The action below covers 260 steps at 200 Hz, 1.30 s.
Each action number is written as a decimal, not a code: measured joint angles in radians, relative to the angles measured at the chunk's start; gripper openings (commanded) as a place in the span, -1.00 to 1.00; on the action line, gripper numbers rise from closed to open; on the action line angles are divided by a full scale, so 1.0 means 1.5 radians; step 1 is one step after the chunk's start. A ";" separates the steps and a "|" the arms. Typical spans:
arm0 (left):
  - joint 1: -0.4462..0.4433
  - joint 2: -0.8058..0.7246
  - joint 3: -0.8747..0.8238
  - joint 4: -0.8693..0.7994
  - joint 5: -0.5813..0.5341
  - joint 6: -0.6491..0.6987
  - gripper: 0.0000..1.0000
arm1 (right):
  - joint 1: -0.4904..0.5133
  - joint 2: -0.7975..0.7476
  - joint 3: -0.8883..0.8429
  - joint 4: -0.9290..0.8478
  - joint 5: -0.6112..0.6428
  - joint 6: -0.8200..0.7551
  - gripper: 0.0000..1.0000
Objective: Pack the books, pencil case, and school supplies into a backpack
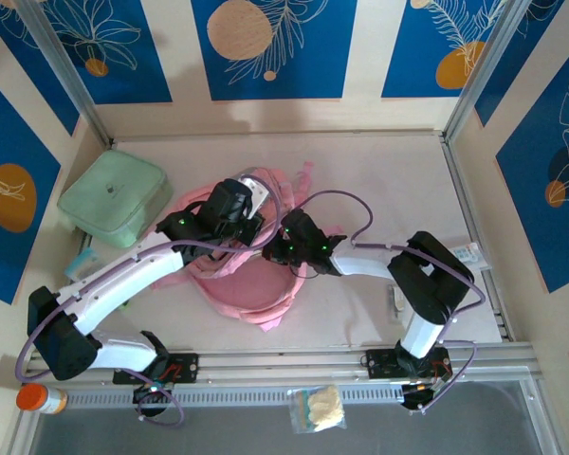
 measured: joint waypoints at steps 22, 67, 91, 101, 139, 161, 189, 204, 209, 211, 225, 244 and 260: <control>0.000 0.000 0.000 0.000 0.000 -0.002 -1.00 | 0.001 -0.018 -0.026 0.024 0.001 -0.013 -0.73; 0.000 -0.002 -0.031 0.019 0.023 -0.033 -1.00 | 0.025 -0.234 -0.111 -0.086 0.073 -0.058 -0.57; 0.000 -0.008 -0.074 0.043 0.057 -0.060 -1.00 | 0.025 -0.389 -0.153 -0.189 0.133 -0.068 -0.42; 0.000 -0.008 -0.091 0.057 0.073 -0.073 -0.80 | 0.012 -0.439 -0.158 -0.239 0.149 -0.071 -0.33; -0.002 -0.021 -0.149 0.092 0.136 -0.135 -0.16 | -0.056 -0.529 -0.159 -0.383 0.132 -0.090 0.12; -0.003 -0.091 -0.196 0.098 0.139 -0.184 0.19 | -0.094 -0.520 -0.156 -0.436 0.077 -0.095 0.48; 0.005 -0.210 -0.215 0.064 0.094 -0.247 0.49 | -0.113 -0.461 -0.131 -0.468 0.003 -0.099 0.75; 0.018 -0.267 -0.229 0.034 0.066 -0.282 0.62 | -0.113 -0.434 -0.120 -0.468 -0.023 -0.100 0.91; 0.024 -0.281 -0.234 0.023 0.057 -0.288 0.65 | -0.113 -0.425 -0.116 -0.467 -0.029 -0.096 0.95; 0.027 -0.287 -0.237 0.017 0.054 -0.297 0.66 | -0.113 -0.421 -0.113 -0.468 -0.033 -0.099 0.96; 0.054 -0.320 -0.260 -0.022 0.029 -0.330 0.72 | -0.113 -0.391 -0.093 -0.466 -0.051 -0.099 0.98; 0.095 -0.361 -0.307 -0.067 0.009 -0.368 0.84 | -0.110 -0.351 -0.066 -0.459 -0.055 -0.098 0.99; 0.133 -0.392 -0.341 -0.099 0.005 -0.395 0.86 | -0.108 -0.325 -0.054 -0.447 -0.055 -0.098 0.98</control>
